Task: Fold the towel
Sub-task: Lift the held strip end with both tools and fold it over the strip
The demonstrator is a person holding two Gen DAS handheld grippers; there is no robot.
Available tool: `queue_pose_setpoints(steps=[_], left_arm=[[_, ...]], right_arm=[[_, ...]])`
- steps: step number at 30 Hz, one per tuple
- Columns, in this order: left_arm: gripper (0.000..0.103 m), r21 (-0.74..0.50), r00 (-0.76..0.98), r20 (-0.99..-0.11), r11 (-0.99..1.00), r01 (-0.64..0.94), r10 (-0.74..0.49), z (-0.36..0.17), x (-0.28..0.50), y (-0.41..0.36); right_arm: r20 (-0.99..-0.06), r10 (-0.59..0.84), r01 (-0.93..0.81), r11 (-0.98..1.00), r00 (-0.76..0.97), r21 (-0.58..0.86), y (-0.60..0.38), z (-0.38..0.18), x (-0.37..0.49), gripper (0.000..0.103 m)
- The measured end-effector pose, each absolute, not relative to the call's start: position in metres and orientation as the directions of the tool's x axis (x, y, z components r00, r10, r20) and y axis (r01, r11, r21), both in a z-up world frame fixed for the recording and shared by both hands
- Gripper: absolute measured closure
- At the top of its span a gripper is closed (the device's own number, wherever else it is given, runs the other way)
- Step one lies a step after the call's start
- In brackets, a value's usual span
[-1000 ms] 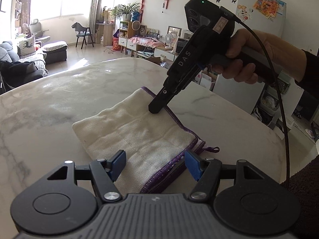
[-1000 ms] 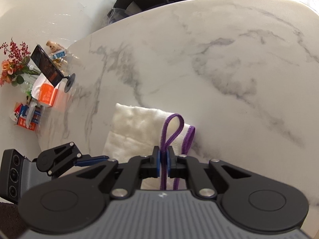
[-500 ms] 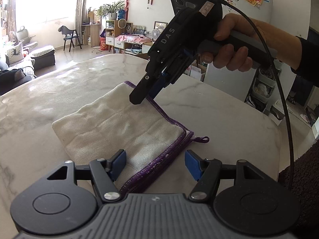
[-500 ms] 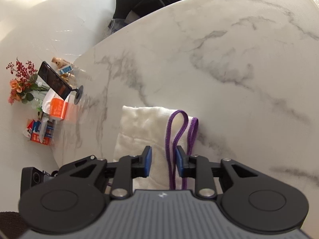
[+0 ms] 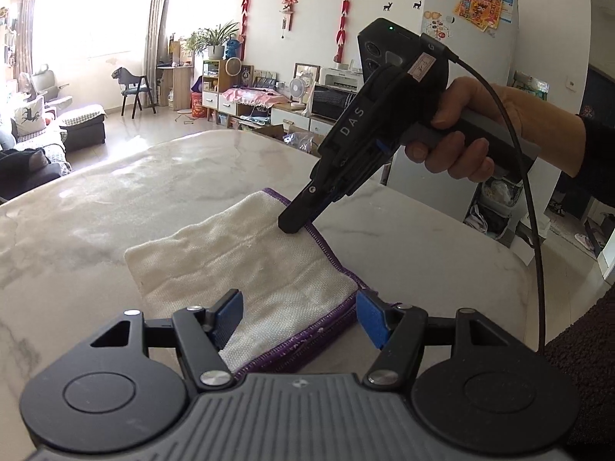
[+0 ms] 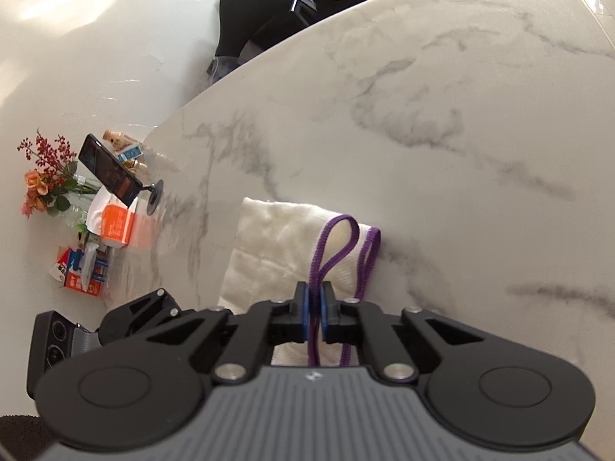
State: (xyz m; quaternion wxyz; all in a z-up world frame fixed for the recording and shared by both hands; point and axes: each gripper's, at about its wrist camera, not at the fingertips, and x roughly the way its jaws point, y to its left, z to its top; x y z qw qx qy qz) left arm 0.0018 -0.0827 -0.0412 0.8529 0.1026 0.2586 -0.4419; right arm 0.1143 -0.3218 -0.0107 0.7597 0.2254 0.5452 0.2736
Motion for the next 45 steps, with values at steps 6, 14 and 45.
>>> queue_pose_setpoints(steps=[6, 14, 45], left_arm=[[0.037, 0.113, 0.518, -0.539, 0.553, 0.826, -0.664, -0.052, -0.02, -0.109], [0.054, 0.202, 0.583, -0.539, 0.579, 0.79, -0.608, -0.07, -0.032, -0.118], [0.019, 0.043, 0.434, -0.563, 0.499, 0.865, -0.704, -0.074, -0.042, -0.107]], right_arm=[[-0.696, 0.674, -0.163, 0.737, 0.247, 0.656, -0.317, 0.0, 0.115, 0.097], [-0.691, 0.678, -0.181, 0.734, 0.249, 0.655, -0.31, 0.012, 0.114, 0.096], [-0.849, 0.372, -0.354, 0.904, 0.375, 0.239, -0.302, -0.004, 0.107, 0.036]])
